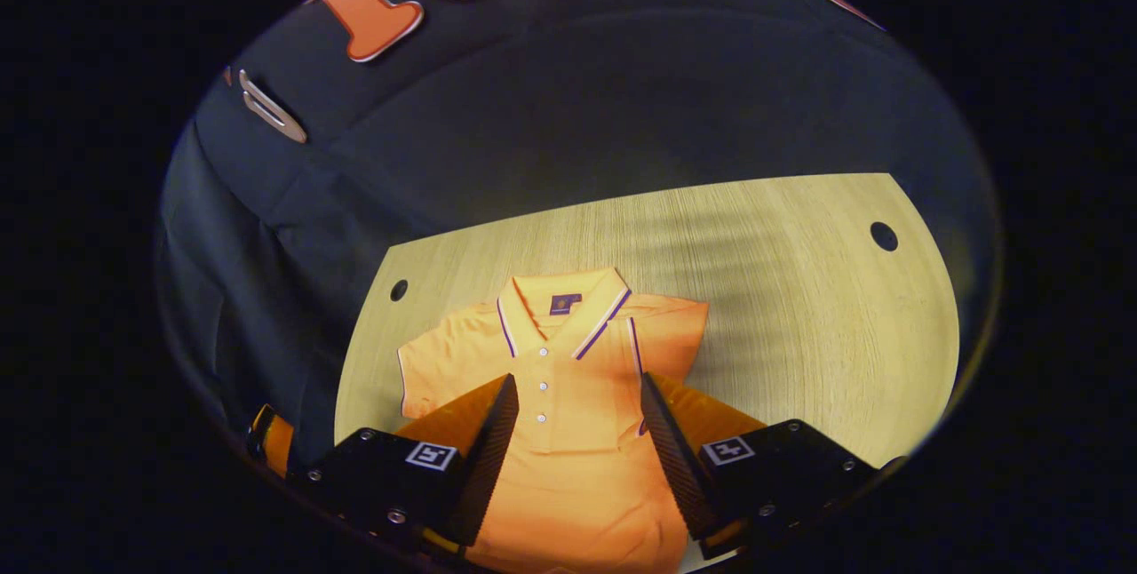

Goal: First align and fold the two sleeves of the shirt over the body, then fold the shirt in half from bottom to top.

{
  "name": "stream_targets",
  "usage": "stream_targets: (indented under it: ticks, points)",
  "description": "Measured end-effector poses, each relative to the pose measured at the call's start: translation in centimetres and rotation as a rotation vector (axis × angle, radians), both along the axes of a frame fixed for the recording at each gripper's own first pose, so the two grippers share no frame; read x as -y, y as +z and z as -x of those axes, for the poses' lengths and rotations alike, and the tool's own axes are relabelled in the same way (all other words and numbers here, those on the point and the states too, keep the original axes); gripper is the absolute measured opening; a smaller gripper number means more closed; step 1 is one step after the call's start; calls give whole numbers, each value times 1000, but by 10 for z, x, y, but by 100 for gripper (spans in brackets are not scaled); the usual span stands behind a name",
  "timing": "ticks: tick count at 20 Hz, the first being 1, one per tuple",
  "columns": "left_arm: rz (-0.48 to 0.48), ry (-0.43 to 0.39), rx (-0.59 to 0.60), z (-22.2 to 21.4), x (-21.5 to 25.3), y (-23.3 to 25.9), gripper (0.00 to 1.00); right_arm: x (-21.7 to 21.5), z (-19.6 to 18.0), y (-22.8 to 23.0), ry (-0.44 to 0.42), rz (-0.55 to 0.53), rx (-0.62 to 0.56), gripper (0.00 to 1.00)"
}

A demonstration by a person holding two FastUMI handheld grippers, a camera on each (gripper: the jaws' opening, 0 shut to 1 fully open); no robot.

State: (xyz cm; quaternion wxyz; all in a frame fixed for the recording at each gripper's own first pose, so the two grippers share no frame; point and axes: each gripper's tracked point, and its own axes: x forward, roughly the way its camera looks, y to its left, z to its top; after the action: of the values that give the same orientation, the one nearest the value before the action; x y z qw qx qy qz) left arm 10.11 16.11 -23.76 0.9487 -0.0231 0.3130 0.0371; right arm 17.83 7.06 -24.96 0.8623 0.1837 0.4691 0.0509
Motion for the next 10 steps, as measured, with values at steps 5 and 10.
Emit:
stream_targets:
  ticks: [5,10]
  points:
    - [55,-38,-200,-27,2,-36,98,10,32,35,-46,59,99,97]
    - [74,-88,-407,-52,10,-90,99,22,77,64,-115,132,172,98]
